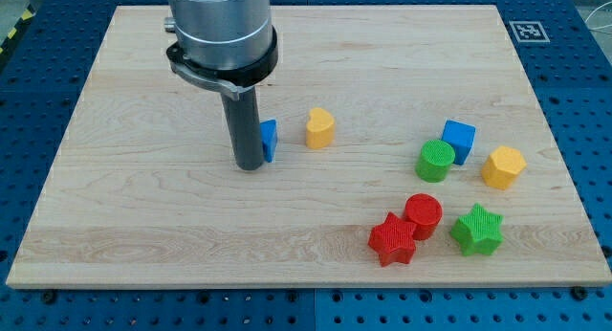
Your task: Slide the blue triangle towards yellow heart
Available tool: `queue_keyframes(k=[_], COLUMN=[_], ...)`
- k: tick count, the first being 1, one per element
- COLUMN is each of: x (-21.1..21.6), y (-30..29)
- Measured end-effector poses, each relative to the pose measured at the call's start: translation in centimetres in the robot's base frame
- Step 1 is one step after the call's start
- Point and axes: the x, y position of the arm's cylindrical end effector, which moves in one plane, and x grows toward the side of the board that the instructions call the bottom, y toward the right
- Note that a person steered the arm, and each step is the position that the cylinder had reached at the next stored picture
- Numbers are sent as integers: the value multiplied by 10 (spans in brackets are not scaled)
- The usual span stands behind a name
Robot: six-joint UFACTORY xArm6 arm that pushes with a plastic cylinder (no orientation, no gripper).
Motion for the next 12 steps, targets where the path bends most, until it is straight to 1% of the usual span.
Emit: queue_keyframes(k=[2,3,4,5,6,7,9,10,12], x=[-21,-21,-28,-43,-64,-85,-83,-83,-80], y=[3,21,24,-14,-37,-34,-10,-8,22])
